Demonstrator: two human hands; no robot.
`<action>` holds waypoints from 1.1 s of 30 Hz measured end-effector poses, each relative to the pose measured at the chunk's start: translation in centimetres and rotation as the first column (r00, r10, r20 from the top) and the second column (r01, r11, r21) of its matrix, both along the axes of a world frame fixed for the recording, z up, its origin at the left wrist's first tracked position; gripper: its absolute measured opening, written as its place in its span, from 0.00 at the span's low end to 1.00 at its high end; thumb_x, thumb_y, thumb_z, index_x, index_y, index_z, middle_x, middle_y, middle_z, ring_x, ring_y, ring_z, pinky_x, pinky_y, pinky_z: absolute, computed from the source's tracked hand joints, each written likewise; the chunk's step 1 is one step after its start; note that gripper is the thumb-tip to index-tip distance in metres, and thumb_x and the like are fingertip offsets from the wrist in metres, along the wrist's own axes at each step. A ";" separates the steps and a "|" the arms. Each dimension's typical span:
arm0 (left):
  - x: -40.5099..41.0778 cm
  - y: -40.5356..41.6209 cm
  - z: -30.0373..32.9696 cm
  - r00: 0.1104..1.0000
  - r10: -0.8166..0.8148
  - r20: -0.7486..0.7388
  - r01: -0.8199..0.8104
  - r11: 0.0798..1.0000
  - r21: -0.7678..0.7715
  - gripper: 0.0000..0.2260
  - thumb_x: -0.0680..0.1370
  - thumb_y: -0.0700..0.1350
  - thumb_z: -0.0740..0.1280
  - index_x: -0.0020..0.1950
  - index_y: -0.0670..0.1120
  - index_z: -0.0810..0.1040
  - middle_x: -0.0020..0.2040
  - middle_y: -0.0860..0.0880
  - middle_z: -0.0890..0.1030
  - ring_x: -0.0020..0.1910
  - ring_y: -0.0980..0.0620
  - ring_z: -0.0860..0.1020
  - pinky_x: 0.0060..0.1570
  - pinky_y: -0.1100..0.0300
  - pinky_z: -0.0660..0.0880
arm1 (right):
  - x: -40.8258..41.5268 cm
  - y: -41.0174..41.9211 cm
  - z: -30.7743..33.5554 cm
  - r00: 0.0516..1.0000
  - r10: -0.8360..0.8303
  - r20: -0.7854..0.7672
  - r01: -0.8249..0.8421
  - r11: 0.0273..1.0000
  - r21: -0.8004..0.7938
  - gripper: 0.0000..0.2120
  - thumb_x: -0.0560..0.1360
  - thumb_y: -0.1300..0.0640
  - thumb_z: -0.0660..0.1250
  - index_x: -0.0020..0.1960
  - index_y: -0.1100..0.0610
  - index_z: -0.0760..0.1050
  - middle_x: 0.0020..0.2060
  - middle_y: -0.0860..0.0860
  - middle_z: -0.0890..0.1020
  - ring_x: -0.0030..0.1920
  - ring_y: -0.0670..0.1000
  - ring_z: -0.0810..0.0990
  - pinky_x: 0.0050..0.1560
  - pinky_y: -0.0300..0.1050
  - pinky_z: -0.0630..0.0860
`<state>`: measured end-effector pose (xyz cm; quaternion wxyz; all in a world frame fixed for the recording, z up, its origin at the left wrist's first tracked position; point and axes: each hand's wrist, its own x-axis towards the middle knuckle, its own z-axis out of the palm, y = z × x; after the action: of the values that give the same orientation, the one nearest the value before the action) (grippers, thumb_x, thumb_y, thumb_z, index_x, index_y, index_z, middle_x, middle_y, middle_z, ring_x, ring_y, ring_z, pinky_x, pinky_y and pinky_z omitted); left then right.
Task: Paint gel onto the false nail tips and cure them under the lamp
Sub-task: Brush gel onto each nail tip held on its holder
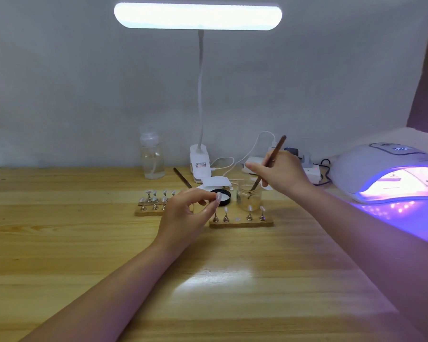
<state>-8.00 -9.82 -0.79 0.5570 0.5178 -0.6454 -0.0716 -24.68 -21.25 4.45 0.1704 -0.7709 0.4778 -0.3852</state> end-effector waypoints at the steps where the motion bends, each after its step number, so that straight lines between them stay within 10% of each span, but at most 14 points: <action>1: 0.0 0.0 0.0 1.000 0.000 -0.005 0.000 1.000 0.000 0.03 0.71 0.39 0.70 0.44 0.44 0.83 0.37 0.48 0.82 0.40 0.50 0.78 0.46 0.51 0.74 | 0.2 0.0 -0.1 1.000 -0.002 -0.029 0.002 1.000 -0.002 0.19 0.73 0.46 0.67 0.31 0.59 0.74 0.24 0.48 0.77 0.31 0.45 0.78 0.33 0.40 0.69; 6: -0.2 0.1 0.1 1.000 -0.006 -0.019 0.006 1.000 0.000 0.03 0.71 0.40 0.71 0.42 0.47 0.83 0.36 0.51 0.82 0.39 0.52 0.77 0.46 0.52 0.73 | 0.5 -0.1 -0.4 0.995 -0.019 -0.094 0.020 1.000 0.012 0.21 0.74 0.45 0.66 0.34 0.62 0.75 0.26 0.51 0.77 0.33 0.49 0.79 0.36 0.43 0.72; 19: 0.0 -0.1 0.1 1.000 0.008 -0.022 -0.007 1.000 0.004 0.11 0.70 0.38 0.71 0.39 0.56 0.80 0.37 0.56 0.81 0.40 0.56 0.78 0.44 0.65 0.72 | -2.2 -1.2 -0.3 0.929 -0.189 0.319 0.149 0.978 0.145 0.16 0.75 0.46 0.65 0.33 0.55 0.73 0.16 0.43 0.75 0.29 0.39 0.73 0.30 0.37 0.66; 26: -0.1 0.1 0.2 1.000 0.001 -0.023 -0.002 1.000 -0.018 0.08 0.71 0.37 0.71 0.40 0.52 0.81 0.36 0.53 0.82 0.38 0.54 0.78 0.49 0.50 0.75 | -2.9 -0.1 0.4 0.903 -0.206 0.376 0.216 0.976 0.017 0.18 0.76 0.48 0.63 0.29 0.54 0.69 0.16 0.42 0.74 0.21 0.36 0.71 0.29 0.38 0.66; 33: 0.0 -0.1 -0.1 1.000 0.020 -0.017 -0.020 1.000 0.011 0.07 0.71 0.36 0.71 0.44 0.47 0.83 0.39 0.49 0.82 0.43 0.48 0.78 0.47 0.53 0.74 | -0.2 5.5 -2.6 0.746 0.278 0.606 -0.084 0.941 -0.328 0.12 0.77 0.49 0.58 0.36 0.51 0.72 0.25 0.48 0.78 0.23 0.41 0.75 0.26 0.32 0.70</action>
<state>-7.96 -9.96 -0.88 0.5604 0.5267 -0.6349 -0.0738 -24.92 -15.78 1.87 0.2501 -0.6507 0.2529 -0.6709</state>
